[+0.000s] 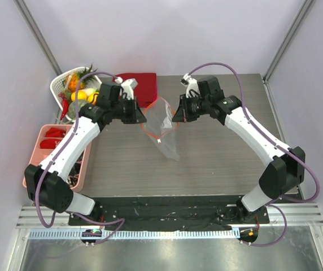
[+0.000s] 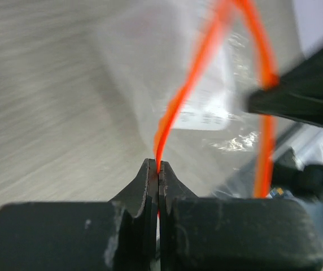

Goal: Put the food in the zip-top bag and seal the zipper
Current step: Open the zipper of the food storage bag at the center of the board.

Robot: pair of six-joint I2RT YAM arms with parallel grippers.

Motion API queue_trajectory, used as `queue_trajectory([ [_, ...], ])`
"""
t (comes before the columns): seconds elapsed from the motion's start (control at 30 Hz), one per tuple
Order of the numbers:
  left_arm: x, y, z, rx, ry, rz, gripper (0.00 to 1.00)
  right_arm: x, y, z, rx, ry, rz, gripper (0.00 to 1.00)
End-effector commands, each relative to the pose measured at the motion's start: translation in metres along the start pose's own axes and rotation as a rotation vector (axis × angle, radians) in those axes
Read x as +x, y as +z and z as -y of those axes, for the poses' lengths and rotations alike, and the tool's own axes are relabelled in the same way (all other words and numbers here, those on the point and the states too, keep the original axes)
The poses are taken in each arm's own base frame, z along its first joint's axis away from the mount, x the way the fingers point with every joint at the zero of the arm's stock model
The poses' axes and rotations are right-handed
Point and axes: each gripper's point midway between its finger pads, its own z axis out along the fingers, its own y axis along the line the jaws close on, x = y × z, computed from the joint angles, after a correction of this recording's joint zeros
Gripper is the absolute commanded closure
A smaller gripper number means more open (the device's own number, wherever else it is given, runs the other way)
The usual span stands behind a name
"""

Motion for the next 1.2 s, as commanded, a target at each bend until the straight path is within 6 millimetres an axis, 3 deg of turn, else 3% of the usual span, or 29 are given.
queue_trajectory([
  [0.0, -0.019, -0.019, -0.059, -0.219, -0.011, 0.075, 1.0, -0.012, -0.043, 0.002, 0.062, -0.068, 0.05, 0.99],
  [0.07, -0.016, -0.018, -0.079, -0.293, -0.004, 0.057, 1.0, -0.008, -0.052, 0.007, 0.095, -0.094, 0.038, 0.99],
  [0.17, -0.012, -0.012, -0.082, -0.288, -0.008, 0.028, 0.94, -0.005, -0.06, 0.008, 0.117, -0.112, 0.042, 0.99],
  [0.2, -0.011, -0.009, -0.079, -0.263, -0.014, 0.022, 0.88, -0.004, -0.061, 0.008, 0.118, -0.109, 0.042, 0.99],
  [0.23, -0.012, -0.006, -0.074, -0.233, -0.015, 0.02, 0.77, -0.004, -0.061, 0.007, 0.115, -0.104, 0.043, 0.99],
  [0.3, -0.012, -0.002, -0.059, -0.144, -0.002, 0.004, 0.68, -0.008, -0.059, 0.006, 0.112, -0.078, 0.056, 0.99],
  [0.33, -0.013, -0.003, -0.055, -0.121, 0.003, -0.001, 0.53, -0.009, -0.056, 0.005, 0.104, -0.07, 0.06, 0.99],
  [0.4, -0.018, -0.01, -0.043, -0.079, 0.028, 0.011, 0.41, -0.012, -0.052, 0.005, 0.101, -0.036, 0.065, 0.99],
  [0.43, -0.02, -0.014, -0.039, -0.068, 0.032, 0.018, 0.27, -0.013, -0.048, 0.008, 0.108, -0.022, 0.063, 0.99],
  [0.53, -0.025, -0.037, -0.027, -0.002, 0.083, 0.027, 0.08, -0.019, -0.042, 0.018, 0.168, 0.082, 0.095, 0.99],
  [0.67, -0.032, -0.073, -0.042, -0.003, 0.104, 0.054, 0.0, -0.02, -0.028, 0.028, 0.192, 0.139, 0.096, 0.99],
  [0.77, -0.039, -0.107, -0.086, -0.063, 0.089, 0.061, 0.0, -0.02, -0.018, 0.031, 0.179, 0.167, 0.098, 0.99],
  [0.8, -0.042, -0.127, -0.104, -0.113, 0.078, 0.067, 0.0, -0.02, -0.015, 0.031, 0.173, 0.175, 0.098, 0.99],
  [0.83, -0.043, -0.133, -0.12, -0.147, 0.08, 0.055, 0.03, -0.023, -0.014, 0.03, 0.165, 0.187, 0.108, 0.99],
  [0.9, -0.048, -0.161, -0.161, -0.304, 0.119, 0.048, 0.04, -0.024, -0.011, 0.03, 0.161, 0.198, 0.113, 0.99],
  [1.03, -0.051, -0.187, -0.218, -0.427, 0.13, 0.002, 0.15, -0.023, -0.007, 0.031, 0.155, 0.202, 0.117, 0.99],
  [1.17, -0.049, -0.187, -0.265, -0.444, 0.139, -0.103, 0.25, -0.016, -0.003, 0.034, 0.155, 0.217, 0.1, 0.99],
])
